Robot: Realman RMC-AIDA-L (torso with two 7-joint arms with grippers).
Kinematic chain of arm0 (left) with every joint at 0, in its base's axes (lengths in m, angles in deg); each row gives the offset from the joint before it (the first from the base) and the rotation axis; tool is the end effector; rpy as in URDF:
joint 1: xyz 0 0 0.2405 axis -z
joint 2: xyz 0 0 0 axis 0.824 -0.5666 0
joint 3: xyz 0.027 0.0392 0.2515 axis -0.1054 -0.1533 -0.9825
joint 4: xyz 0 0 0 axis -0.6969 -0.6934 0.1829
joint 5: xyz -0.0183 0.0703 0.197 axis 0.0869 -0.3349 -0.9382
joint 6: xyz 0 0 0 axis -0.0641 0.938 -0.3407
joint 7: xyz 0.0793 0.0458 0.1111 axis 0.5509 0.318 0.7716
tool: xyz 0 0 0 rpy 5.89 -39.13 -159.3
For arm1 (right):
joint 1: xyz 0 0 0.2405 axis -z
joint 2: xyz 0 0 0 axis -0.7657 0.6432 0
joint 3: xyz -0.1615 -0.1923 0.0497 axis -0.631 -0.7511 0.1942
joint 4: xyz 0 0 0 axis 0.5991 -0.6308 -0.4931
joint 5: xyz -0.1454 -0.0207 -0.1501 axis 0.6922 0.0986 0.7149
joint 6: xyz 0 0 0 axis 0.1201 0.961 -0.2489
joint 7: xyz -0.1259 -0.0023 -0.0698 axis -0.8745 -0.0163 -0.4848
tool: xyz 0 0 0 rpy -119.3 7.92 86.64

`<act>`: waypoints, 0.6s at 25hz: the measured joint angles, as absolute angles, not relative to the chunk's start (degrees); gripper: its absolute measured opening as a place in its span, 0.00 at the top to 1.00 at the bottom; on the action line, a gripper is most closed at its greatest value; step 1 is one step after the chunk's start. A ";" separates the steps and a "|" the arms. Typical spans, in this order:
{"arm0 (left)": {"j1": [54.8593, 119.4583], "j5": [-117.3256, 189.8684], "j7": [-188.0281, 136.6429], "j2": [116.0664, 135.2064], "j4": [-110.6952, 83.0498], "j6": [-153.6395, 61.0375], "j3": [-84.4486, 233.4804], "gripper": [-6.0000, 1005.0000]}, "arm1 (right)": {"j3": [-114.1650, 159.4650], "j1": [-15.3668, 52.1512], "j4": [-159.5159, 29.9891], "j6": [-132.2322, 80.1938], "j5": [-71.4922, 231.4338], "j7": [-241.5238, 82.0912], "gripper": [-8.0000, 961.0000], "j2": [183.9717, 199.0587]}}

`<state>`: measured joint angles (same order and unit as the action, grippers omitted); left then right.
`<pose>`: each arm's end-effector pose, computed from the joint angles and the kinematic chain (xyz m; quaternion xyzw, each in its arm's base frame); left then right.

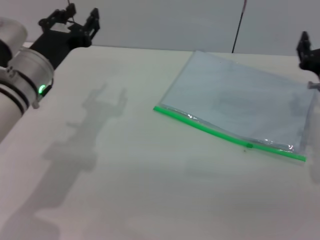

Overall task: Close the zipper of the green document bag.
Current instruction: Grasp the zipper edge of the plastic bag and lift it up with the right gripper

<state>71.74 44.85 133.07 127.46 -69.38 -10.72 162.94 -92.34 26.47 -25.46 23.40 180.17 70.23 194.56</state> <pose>-0.2394 0.3923 0.0250 -0.7406 -0.2155 -0.3051 0.5585 0.2587 0.3879 -0.0144 -0.6812 0.2498 0.2451 0.6430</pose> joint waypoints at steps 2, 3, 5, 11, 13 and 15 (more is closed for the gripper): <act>70.41 44.86 133.85 127.50 -70.92 -10.67 163.32 0.44 | -90.93 27.24 -25.16 23.67 180.18 70.23 0.46 194.55; 70.01 44.87 134.07 127.50 -71.36 -10.66 163.38 0.44 | -90.44 27.53 -25.06 23.83 180.21 70.22 0.46 194.55; 69.46 44.88 134.38 127.51 -71.88 -10.65 163.47 0.44 | -89.77 27.87 -25.11 24.04 180.24 70.22 0.46 194.55; 69.46 44.91 134.65 127.53 -71.70 -10.65 163.48 0.44 | -89.42 28.02 -25.45 24.10 180.24 70.22 0.46 194.51; 69.59 44.92 134.65 127.53 -71.58 -10.65 163.41 0.44 | -89.40 28.01 -25.52 24.11 180.23 70.22 0.46 194.46; 69.64 44.92 134.66 127.53 -71.51 -10.65 163.27 0.44 | -89.39 27.98 -25.55 24.12 180.23 70.22 0.46 194.46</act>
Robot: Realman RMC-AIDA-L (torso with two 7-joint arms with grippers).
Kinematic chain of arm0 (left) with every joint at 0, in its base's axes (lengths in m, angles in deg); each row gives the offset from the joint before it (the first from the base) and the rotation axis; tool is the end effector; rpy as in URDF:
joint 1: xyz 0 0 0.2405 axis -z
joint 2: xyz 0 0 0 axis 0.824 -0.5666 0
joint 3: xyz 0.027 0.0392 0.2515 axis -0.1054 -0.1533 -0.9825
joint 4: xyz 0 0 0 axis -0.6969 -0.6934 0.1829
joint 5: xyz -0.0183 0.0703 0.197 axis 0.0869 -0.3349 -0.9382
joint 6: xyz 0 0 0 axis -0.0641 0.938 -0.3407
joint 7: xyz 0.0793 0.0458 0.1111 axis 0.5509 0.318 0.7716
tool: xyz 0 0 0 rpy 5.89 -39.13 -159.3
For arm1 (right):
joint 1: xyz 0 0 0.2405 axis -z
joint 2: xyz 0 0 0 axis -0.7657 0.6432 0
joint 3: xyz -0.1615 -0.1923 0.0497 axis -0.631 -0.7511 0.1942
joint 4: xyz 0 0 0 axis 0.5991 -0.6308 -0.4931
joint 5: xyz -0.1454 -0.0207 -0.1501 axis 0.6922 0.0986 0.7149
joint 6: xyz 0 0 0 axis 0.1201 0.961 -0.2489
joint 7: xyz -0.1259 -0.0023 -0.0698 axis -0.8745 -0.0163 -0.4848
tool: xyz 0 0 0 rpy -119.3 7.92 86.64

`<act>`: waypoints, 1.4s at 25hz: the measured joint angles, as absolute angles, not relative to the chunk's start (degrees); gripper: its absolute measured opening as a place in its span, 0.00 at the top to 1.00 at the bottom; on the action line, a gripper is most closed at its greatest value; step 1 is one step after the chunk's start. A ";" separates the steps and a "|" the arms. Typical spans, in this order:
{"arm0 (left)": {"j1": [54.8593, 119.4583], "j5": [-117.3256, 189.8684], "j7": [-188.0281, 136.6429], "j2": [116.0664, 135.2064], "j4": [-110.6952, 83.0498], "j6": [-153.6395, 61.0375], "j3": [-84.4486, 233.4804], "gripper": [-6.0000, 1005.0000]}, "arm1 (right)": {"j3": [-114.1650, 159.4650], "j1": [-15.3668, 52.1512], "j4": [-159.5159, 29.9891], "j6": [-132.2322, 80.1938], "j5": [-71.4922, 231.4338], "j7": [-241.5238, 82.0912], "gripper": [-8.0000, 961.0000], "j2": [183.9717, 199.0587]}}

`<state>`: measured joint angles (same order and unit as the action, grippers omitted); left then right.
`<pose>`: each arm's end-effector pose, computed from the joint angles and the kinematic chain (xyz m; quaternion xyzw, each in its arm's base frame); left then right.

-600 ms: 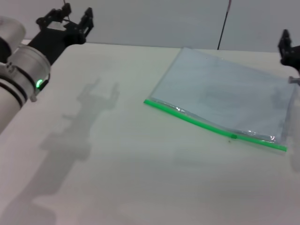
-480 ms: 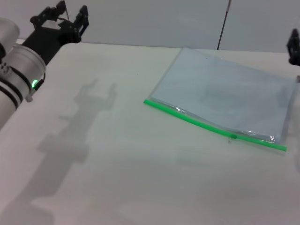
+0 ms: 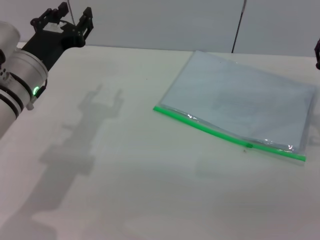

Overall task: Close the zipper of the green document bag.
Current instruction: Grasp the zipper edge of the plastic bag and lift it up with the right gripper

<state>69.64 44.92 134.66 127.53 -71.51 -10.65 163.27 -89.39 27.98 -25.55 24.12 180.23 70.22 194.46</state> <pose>-0.2423 0.3860 0.0311 -0.7354 -0.2077 -0.3024 0.5697 0.2733 0.3857 -0.0003 -0.6559 0.2628 0.2423 0.6649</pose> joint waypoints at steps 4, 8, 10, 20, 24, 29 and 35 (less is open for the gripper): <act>69.86 44.86 134.67 127.48 -71.48 -10.85 163.07 0.44 | -89.36 27.94 -25.47 24.00 180.33 70.22 0.46 194.46; 70.44 43.36 134.54 127.21 -71.22 -11.47 162.53 0.44 | -89.88 28.20 -22.45 18.08 182.01 70.22 0.46 193.30; 70.91 41.84 134.30 127.14 -71.19 -12.44 162.16 0.44 | -89.89 29.19 -18.81 12.92 184.40 70.22 0.46 191.82; 71.99 40.69 132.14 127.04 -72.03 -17.20 161.42 0.44 | -89.63 41.43 5.37 -7.36 197.44 70.21 0.46 183.96; 72.00 40.66 131.98 127.00 -71.84 -17.34 161.66 0.44 | -88.51 44.84 11.37 -15.43 203.27 70.10 0.46 183.00; 71.92 40.63 131.95 126.99 -71.81 -18.65 161.82 0.44 | -86.11 47.33 16.71 -27.11 207.29 66.65 0.45 183.52; 71.33 40.61 131.88 127.00 -71.64 -19.16 162.16 0.44 | -82.34 48.25 20.37 -40.94 207.41 57.42 0.43 186.26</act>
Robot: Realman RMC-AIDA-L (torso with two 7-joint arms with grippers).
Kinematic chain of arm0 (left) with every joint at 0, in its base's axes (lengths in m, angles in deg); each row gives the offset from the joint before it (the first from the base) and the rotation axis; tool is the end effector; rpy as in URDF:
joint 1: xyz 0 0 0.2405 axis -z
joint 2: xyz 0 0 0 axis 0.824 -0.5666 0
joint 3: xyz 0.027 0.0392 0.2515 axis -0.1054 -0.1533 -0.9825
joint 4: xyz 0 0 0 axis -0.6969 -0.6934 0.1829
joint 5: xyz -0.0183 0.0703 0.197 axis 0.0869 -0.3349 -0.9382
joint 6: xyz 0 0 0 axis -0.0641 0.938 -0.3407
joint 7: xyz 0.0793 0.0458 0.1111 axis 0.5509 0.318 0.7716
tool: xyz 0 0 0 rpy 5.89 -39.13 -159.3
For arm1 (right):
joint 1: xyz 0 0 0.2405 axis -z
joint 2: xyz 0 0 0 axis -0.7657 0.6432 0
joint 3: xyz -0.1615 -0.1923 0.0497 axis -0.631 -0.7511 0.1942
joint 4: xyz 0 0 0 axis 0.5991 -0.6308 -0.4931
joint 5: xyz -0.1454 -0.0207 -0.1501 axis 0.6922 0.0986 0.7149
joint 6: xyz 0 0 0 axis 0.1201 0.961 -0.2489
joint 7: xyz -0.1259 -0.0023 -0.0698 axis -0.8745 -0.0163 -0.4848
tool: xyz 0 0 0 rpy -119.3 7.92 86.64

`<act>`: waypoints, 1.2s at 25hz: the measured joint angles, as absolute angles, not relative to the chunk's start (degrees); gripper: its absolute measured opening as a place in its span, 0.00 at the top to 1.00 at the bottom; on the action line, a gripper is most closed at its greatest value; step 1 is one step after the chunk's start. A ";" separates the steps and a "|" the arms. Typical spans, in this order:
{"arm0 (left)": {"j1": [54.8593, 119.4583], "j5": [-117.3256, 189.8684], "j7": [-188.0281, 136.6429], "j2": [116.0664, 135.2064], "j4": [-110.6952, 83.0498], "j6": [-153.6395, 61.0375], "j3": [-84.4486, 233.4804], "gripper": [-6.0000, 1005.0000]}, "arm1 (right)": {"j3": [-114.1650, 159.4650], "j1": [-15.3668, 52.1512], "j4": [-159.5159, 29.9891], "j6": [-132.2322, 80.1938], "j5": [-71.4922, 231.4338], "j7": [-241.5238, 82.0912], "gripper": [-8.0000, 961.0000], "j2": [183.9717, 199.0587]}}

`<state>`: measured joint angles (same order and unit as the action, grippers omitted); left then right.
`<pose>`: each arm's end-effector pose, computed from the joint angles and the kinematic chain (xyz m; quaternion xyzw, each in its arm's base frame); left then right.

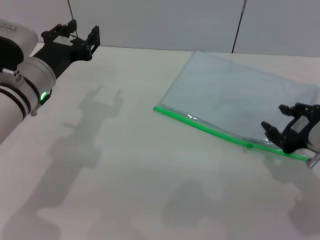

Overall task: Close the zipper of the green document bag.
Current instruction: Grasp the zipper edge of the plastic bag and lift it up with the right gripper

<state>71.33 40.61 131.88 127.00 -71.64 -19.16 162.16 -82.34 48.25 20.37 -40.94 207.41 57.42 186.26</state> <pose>-0.2482 0.3930 0.0178 -0.7605 -0.2288 -0.2430 0.5570 0.2373 0.3085 -0.0081 -0.8981 0.1349 -0.0065 0.4185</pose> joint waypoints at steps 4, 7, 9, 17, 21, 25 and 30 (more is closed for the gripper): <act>70.89 40.62 131.86 126.95 -71.92 -20.42 162.70 0.44 | -78.12 49.75 22.91 -49.01 207.46 51.14 0.42 189.67; 70.64 40.61 131.86 126.93 -71.95 -21.15 163.10 0.44 | -74.16 50.97 23.68 -54.02 207.49 44.27 0.41 193.24; 70.60 40.61 131.86 126.92 -72.00 -21.68 163.27 0.44 | -72.37 51.30 23.73 -56.67 207.48 40.88 0.41 194.56; 69.87 40.61 131.86 126.90 -72.12 -23.09 164.73 0.44 | -71.68 50.05 22.25 -61.44 207.53 34.91 0.37 194.44; 69.12 40.61 131.86 126.90 -72.59 -23.38 165.20 0.44 | -72.00 49.97 22.12 -61.16 208.92 34.80 0.33 194.64; 68.94 40.62 131.86 126.90 -72.87 -23.40 165.65 0.44 | -72.33 50.00 21.42 -60.68 212.20 35.37 0.28 194.93; 68.98 40.62 131.86 126.90 -72.89 -23.40 165.89 0.44 | -72.39 49.48 19.44 -59.11 214.00 35.68 0.23 194.98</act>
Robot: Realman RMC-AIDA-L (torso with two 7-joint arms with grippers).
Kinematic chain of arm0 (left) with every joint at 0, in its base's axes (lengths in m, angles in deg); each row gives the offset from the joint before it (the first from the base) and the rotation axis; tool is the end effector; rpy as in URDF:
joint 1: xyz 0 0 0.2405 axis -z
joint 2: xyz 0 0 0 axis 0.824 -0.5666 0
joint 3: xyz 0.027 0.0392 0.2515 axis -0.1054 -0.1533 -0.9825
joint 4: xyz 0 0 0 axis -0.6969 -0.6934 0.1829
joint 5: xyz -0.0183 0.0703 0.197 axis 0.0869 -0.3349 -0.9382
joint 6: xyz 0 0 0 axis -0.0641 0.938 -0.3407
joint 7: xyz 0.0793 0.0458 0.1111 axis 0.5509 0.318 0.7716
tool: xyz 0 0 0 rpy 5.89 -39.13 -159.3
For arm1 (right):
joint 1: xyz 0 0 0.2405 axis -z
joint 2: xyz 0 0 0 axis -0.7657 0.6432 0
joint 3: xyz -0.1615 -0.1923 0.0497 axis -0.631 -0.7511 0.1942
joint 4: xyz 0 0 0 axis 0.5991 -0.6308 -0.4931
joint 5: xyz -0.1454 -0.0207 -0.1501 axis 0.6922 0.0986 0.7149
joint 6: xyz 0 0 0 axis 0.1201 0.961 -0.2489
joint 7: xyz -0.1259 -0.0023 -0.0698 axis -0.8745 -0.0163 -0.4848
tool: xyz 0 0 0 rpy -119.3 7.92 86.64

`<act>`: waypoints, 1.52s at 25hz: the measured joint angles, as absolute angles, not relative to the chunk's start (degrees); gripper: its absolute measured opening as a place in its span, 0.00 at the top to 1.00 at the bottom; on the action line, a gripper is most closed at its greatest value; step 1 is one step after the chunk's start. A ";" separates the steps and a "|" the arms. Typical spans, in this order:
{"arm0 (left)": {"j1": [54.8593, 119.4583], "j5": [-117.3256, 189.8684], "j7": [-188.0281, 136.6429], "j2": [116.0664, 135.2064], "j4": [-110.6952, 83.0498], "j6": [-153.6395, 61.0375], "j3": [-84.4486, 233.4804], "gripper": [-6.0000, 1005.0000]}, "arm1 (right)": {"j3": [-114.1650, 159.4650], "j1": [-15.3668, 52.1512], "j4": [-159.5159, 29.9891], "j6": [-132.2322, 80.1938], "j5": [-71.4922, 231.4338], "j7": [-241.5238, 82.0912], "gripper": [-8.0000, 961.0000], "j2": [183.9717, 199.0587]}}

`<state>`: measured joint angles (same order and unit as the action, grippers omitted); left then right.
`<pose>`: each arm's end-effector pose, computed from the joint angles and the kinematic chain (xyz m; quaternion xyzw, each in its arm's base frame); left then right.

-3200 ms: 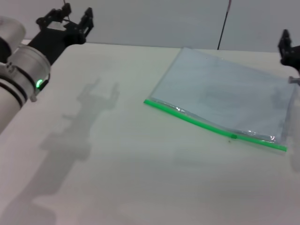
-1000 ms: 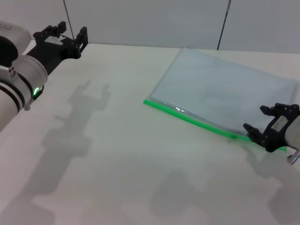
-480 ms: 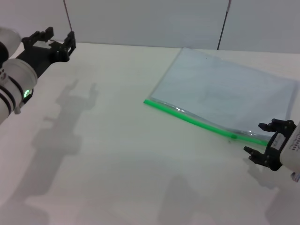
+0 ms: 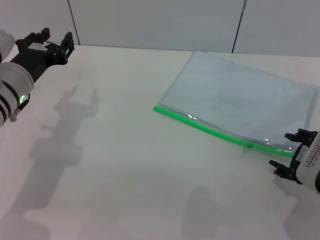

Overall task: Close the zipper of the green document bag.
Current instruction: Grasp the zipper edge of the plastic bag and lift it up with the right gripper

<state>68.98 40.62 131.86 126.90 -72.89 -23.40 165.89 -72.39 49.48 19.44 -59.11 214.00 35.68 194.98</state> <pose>-0.2760 0.3884 0.0363 -0.7328 -0.2681 -0.2144 0.5874 0.2603 0.2978 -0.0194 -0.9228 0.0560 -0.1463 0.3520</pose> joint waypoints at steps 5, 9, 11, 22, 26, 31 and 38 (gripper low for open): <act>69.01 40.62 131.86 126.91 -72.93 -23.40 165.88 0.44 | -72.02 49.11 17.74 -57.21 214.83 35.81 0.23 194.99; 69.06 40.75 131.86 126.90 -72.99 -23.39 165.94 0.44 | -71.86 48.86 16.31 -54.79 214.97 35.82 0.23 194.92; 69.08 40.70 131.91 126.90 -73.18 -23.39 165.99 0.44 | -71.80 48.77 15.47 -53.65 215.08 35.85 0.23 194.91; 69.17 40.52 132.01 126.90 -73.52 -24.25 166.03 0.44 | -73.09 48.72 14.31 -51.96 220.11 37.96 0.23 195.05; 69.16 40.52 131.98 126.91 -73.52 -24.27 166.03 0.44 | -73.78 49.15 14.16 -49.99 220.32 37.99 0.23 195.08; 69.25 40.52 132.06 126.90 -73.52 -24.31 166.03 0.44 | -74.58 49.45 13.72 -47.64 223.21 39.37 0.23 195.17; 69.55 40.52 132.14 126.90 -73.51 -24.80 166.03 0.44 | -75.46 49.07 12.02 -42.99 224.83 41.51 0.23 195.17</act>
